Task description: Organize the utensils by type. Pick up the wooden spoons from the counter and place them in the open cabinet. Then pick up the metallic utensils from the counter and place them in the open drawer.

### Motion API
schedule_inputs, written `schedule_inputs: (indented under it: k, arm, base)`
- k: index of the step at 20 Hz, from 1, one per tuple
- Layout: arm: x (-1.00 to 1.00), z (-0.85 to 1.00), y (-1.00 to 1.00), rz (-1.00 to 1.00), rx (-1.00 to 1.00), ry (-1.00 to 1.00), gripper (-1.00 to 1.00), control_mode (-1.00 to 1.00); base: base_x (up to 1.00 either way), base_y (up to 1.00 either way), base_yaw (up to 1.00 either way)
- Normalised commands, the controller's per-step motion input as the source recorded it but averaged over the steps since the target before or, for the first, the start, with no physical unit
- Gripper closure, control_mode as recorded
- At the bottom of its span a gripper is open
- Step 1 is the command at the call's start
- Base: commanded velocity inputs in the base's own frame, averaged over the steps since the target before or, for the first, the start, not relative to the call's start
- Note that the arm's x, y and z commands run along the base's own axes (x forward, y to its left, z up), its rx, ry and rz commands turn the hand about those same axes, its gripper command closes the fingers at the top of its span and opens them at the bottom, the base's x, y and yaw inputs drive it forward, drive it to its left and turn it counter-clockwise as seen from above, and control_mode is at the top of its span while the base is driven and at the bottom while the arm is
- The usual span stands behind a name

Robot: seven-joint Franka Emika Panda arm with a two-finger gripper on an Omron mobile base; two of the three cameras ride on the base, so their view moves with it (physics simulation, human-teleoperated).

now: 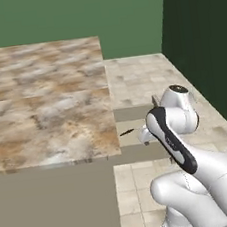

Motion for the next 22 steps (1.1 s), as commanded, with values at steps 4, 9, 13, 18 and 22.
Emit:
schedule_inputs:
  k: [4,9,13,18,22]
  arm:
    - [0.00,0.00,0.00,0.00,0.00,0.00,-1.00,1.00]
    - [0.00,0.00,0.00,0.00,0.00,0.00,-1.00,1.00]
    - [0.00,0.00,0.00,0.00,0.00,0.00,-1.00,1.00]
    - [0.00,0.00,0.00,0.00,0.00,0.00,-1.00,1.00]
    - [0.00,0.00,0.00,0.00,0.00,0.00,-1.00,1.00]
  base:
    - [-0.24,0.14,1.00]
    - [-0.09,0.11,1.00]
    - [-0.05,0.04,1.00]
    - [-0.02,0.04,1.00]
    - [0.32,0.00,0.98]
